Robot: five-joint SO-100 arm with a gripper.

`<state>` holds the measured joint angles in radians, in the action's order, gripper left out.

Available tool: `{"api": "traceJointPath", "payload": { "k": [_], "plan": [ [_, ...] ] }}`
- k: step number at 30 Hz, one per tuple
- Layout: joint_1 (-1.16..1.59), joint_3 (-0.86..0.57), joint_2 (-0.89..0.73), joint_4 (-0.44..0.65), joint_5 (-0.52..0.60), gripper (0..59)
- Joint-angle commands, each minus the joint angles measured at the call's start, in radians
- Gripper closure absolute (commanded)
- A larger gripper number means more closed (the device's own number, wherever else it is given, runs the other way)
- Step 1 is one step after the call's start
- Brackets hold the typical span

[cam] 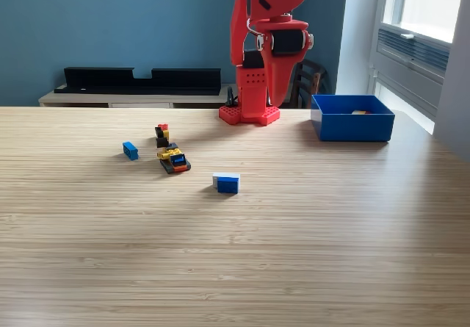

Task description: Grasp a lego block and put it in the bin.

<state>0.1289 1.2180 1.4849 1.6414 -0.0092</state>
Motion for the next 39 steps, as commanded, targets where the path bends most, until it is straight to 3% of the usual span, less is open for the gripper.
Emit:
{"api": "traceJointPath", "payload": {
  "k": [1, 12, 23, 39],
  "plan": [
    [-0.009, 0.003, 0.098, -0.041, 0.003, 58.5],
    [-0.048, 0.032, 0.098, -0.084, 0.008, 58.5],
    [-0.420, 0.080, 0.098, -0.236, -0.014, 58.5],
    [-0.836, -0.109, 0.098, -0.256, -0.161, 58.5]
  ]
}}
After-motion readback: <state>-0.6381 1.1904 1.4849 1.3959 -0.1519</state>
